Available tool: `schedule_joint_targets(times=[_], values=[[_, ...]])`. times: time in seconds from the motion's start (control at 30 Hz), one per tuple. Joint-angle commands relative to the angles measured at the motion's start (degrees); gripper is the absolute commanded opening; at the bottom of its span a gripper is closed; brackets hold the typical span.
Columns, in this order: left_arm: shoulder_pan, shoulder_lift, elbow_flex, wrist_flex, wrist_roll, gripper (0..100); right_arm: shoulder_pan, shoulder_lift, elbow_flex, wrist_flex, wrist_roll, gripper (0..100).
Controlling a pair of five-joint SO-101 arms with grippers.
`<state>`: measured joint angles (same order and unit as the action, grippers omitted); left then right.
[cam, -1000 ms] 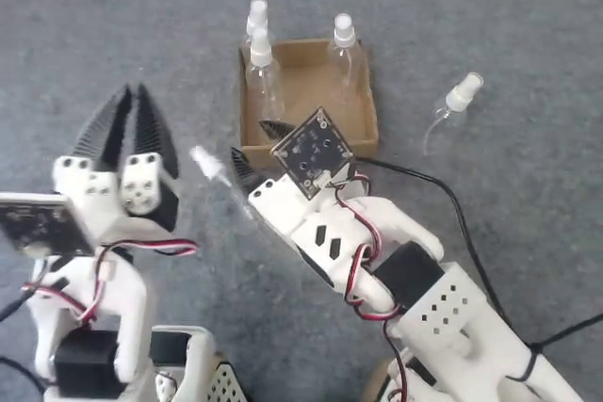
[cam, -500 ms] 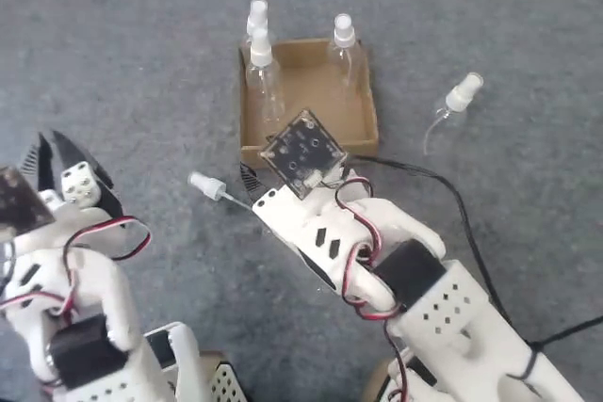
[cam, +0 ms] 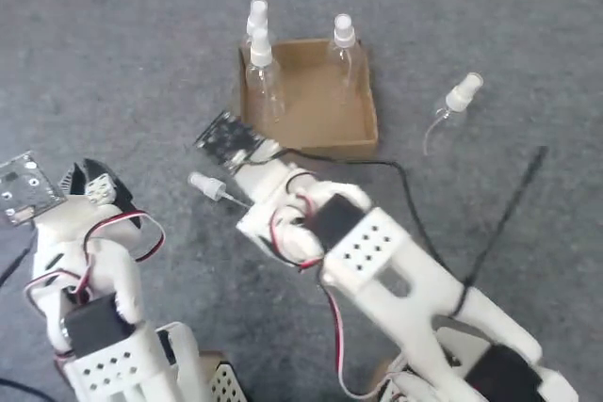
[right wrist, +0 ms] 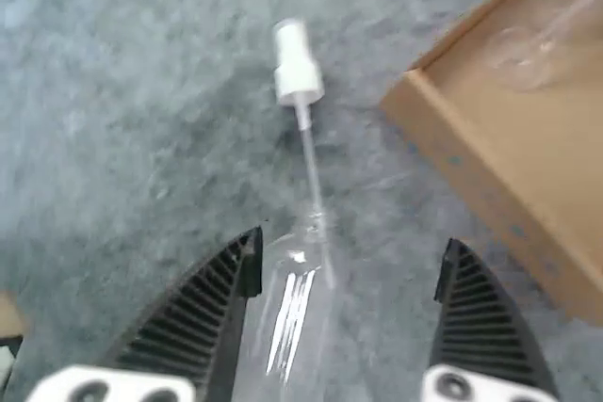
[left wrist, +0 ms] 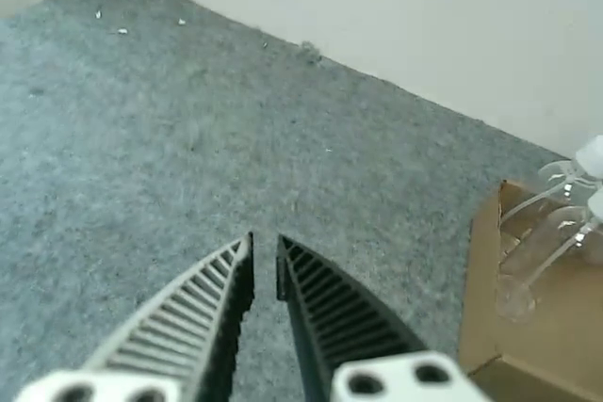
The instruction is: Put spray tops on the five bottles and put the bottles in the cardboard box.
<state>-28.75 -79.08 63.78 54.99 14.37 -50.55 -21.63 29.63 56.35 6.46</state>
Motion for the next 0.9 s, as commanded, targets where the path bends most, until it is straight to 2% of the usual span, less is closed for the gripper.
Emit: schedule_joint_targets(times=[0.0, 0.13, 0.6, 0.87], values=[[-0.4, -0.9, 0.9, -3.9, 0.6, 4, -1.7, 2.0, -4.0, 0.2, 0.8, 25.4], [-0.4, -0.9, 1.3, -3.8, 0.6, 4, -1.6, 6.0, -6.0, 1.0, 0.7, 25.4], [-0.4, -0.9, 1.4, -3.4, 0.5, 4, -1.6, 22.7, -20.5, 13.8, -3.6, 25.5], [-0.4, -0.9, 1.4, -3.4, 0.5, 4, -1.6, 27.9, -22.6, 15.4, -3.5, 25.4]])
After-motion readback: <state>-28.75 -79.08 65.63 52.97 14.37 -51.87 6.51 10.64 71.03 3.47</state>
